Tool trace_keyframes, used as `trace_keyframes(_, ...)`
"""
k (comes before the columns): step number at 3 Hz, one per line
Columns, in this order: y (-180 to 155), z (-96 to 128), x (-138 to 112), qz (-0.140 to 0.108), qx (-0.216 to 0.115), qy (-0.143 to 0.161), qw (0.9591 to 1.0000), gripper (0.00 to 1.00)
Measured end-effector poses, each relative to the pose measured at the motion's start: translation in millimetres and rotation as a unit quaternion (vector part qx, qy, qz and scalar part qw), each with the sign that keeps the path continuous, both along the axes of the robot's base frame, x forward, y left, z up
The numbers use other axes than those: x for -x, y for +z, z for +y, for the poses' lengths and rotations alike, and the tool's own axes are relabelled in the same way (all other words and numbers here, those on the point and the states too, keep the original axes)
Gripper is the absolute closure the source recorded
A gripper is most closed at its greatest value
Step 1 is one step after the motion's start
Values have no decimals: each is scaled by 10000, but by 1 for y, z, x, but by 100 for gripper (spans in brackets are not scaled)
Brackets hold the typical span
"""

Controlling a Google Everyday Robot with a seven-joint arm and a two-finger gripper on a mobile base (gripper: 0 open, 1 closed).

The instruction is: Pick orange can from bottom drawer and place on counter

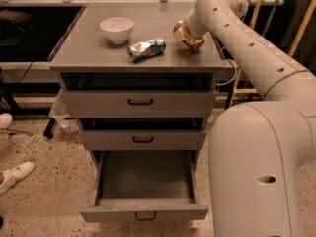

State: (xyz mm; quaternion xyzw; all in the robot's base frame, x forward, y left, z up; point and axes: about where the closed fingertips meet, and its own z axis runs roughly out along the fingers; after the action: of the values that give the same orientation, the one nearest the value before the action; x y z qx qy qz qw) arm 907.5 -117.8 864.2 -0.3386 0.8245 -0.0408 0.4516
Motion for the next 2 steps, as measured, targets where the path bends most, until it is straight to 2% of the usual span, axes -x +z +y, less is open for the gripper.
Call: trace_keyframes(2,4,0,0,0,0,0,10000,50)
